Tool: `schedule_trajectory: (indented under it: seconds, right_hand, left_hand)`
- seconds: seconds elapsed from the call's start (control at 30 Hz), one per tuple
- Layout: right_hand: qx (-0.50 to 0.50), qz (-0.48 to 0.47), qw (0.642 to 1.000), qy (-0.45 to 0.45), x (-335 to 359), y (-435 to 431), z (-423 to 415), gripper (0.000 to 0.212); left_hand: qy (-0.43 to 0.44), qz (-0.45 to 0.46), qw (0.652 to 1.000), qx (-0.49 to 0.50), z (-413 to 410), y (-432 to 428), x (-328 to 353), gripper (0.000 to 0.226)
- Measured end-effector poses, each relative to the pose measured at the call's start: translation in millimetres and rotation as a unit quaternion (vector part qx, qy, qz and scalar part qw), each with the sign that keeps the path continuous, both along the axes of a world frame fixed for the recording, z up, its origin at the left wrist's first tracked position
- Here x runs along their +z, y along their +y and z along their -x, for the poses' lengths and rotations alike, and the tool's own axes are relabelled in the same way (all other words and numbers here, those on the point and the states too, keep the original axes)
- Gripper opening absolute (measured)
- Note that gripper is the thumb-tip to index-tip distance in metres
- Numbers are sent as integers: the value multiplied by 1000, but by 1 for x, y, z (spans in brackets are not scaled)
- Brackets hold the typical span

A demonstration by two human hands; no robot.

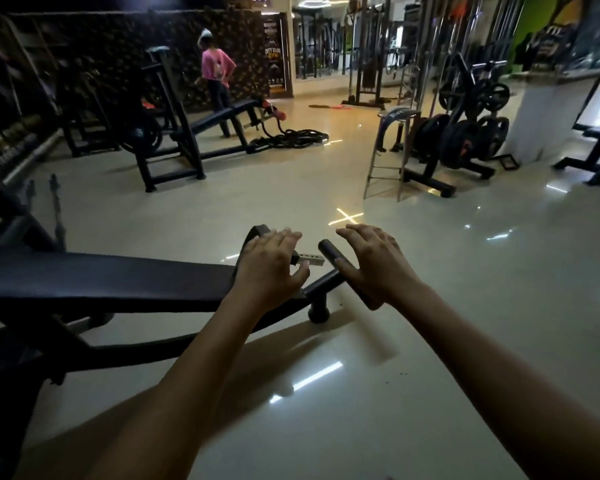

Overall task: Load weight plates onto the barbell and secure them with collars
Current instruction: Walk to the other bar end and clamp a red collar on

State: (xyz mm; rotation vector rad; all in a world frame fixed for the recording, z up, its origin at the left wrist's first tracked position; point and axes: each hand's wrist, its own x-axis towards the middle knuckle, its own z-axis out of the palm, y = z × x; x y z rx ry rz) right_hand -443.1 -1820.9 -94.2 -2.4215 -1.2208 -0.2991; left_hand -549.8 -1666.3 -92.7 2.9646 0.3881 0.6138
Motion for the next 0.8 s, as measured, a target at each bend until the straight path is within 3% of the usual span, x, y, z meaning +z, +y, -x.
schedule_trajectory:
  seconds: [0.43, 0.8]
  right_hand:
    - [50, 64, 996, 31, -24, 25, -340, 51]
    - [90, 82, 992, 31, -48, 121, -623, 49]
  left_hand:
    - [37, 60, 996, 48, -325, 10, -39, 54]
    - [60, 72, 991, 98, -597, 96, -75, 53]
